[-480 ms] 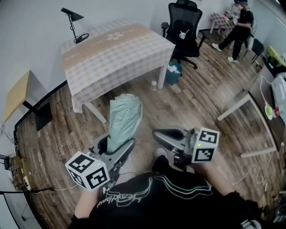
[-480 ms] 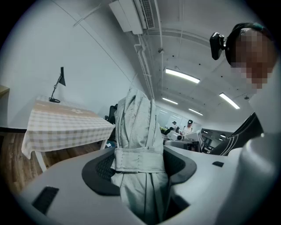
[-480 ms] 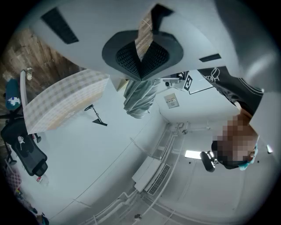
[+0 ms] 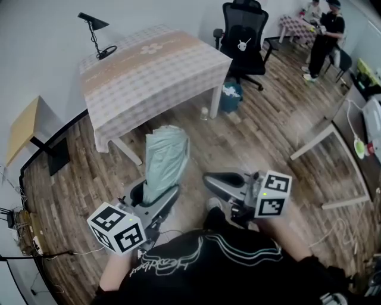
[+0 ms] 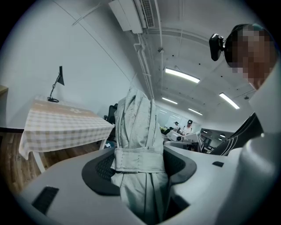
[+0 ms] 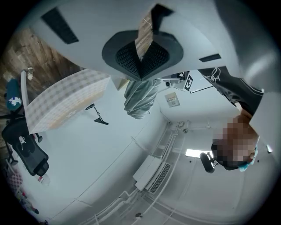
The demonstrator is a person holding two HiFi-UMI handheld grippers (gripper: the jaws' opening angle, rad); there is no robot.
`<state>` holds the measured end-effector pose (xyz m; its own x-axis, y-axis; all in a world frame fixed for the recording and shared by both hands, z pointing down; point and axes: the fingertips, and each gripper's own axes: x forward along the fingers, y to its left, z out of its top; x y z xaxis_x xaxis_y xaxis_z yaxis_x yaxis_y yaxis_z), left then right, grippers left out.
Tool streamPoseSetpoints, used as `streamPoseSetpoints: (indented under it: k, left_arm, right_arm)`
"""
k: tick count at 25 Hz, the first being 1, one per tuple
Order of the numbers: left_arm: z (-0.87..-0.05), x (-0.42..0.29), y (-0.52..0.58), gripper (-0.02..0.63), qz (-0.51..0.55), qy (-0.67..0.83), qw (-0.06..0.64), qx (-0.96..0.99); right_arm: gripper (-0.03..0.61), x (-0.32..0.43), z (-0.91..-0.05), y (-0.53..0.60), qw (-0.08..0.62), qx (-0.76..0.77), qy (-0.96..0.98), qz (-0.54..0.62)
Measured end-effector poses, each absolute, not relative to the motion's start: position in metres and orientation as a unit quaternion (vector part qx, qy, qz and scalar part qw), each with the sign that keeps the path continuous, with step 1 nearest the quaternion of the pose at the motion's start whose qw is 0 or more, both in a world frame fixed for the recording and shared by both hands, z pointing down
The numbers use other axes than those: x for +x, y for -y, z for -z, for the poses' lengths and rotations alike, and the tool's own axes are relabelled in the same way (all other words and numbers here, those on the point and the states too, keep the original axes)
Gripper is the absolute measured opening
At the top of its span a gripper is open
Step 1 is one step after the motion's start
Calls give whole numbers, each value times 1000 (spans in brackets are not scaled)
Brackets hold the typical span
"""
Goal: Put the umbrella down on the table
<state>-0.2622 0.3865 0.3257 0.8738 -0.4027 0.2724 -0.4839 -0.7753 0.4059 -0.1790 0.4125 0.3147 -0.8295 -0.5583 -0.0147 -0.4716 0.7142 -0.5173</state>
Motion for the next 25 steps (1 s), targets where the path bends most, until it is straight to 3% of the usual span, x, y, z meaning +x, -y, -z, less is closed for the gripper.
streamPoseSetpoints:
  k: [25]
  left_arm:
    - [-338,-146,-275,264,-111,239,253,931]
  right_arm:
    - [12,-67,-322,-295,96,-276,-915,279]
